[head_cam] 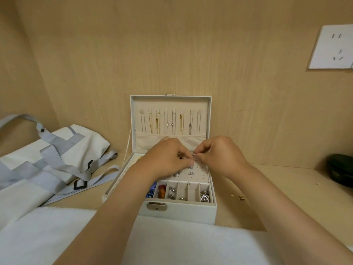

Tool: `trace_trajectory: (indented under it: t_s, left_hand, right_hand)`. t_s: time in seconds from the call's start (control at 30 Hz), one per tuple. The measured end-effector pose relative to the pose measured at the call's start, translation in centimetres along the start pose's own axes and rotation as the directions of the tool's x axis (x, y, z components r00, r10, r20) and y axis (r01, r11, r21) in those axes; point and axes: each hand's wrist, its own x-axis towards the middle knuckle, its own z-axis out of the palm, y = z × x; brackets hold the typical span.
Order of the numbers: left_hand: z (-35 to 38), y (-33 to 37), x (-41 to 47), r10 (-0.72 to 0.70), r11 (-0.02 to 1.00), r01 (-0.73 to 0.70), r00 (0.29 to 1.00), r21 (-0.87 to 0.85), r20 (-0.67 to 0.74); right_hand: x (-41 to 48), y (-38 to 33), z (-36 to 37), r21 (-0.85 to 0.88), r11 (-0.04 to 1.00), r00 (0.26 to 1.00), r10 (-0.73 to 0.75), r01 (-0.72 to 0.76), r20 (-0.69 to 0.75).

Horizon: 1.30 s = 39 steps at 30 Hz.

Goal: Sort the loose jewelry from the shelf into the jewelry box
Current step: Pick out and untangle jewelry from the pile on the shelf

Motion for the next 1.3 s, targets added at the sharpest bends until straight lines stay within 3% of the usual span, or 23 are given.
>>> trace_trajectory:
  t_s: [0.17, 0.3, 0.43, 0.67, 0.83, 0.9, 0.97, 1.03, 1.3]
  left_hand:
    - [0.0, -0.1, 0.0, 0.019, 1.000, -0.019, 1.000, 0.009, -0.003]
    - [-0.9, -0.4, 0.0, -0.065, 0.969, 0.047, 0.996, -0.244, -0.066]
    - [-1.6, -0.1, -0.2, -0.129, 0.869, 0.092, 0.991, -0.486, -0.042]
    - [-2.2, -0.2, -0.6, -0.169, 0.757, 0.166, 0.984, -0.631, 0.057]
    - [-2.5, -0.4, -1.0, -0.140, 0.775, 0.187, 0.982, -0.604, 0.124]
    - [-2.4, -0.4, -1.1, -0.137, 0.771, 0.192, 0.981, -0.607, 0.136]
    - [-2.4, -0.4, -1.1, -0.138, 0.766, 0.192, 0.981, -0.613, 0.135]
    - [-2.3, -0.2, -1.2, -0.142, 0.762, 0.187, 0.982, -0.620, 0.122]
    - [-2.1, 0.3, -1.1, -0.196, 0.719, 0.196, 0.978, -0.666, 0.077]
  right_hand:
    - [-0.3, -0.5, 0.6, -0.224, 0.971, 0.996, -0.087, 0.079, -0.023]
    - [-0.4, -1.1, 1.0, -0.317, 0.934, 0.983, -0.181, 0.164, -0.025]
    - [-0.2, -1.3, 1.4, -0.370, 0.908, 0.975, -0.223, 0.197, -0.027]
    - [-0.2, -1.3, 0.5, -0.349, 0.903, 0.968, -0.226, 0.250, 0.109]
    - [-0.1, -0.8, 0.2, -0.203, 0.969, 0.985, -0.119, 0.143, 0.129]
    - [0.0, -0.9, 0.2, 0.044, 0.995, 0.993, -0.088, 0.085, 0.073]
    - [0.0, -1.5, -0.1, 0.349, 0.937, 0.997, -0.055, 0.030, 0.062]
    - [-0.2, -2.0, -0.5, 0.499, 0.866, 0.994, -0.039, -0.016, 0.101]
    - [-0.6, -2.0, -1.3, 0.663, 0.732, 0.984, 0.051, -0.154, 0.172]
